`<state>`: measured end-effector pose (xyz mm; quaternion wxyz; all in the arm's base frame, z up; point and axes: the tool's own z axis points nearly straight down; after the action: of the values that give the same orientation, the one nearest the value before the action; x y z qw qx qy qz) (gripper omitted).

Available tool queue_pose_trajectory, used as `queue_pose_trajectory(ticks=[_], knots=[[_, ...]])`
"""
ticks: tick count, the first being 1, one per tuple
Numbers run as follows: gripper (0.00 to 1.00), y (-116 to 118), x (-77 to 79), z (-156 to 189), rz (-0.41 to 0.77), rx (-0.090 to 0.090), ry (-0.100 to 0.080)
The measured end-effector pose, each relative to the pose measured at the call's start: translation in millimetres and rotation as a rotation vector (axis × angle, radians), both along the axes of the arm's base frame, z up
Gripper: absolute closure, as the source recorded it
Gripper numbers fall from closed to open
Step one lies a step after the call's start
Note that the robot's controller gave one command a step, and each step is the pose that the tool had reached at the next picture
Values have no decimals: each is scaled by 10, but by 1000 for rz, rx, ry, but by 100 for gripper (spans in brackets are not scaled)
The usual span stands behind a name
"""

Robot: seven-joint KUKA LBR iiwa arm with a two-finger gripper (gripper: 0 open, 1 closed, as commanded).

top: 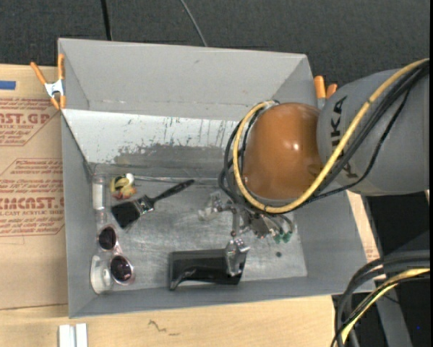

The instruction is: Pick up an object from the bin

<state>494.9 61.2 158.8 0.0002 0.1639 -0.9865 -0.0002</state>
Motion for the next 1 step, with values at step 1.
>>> queue_pose_trajectory(ticks=[1], knots=[[0,301,-26,-469,42,1,0]])
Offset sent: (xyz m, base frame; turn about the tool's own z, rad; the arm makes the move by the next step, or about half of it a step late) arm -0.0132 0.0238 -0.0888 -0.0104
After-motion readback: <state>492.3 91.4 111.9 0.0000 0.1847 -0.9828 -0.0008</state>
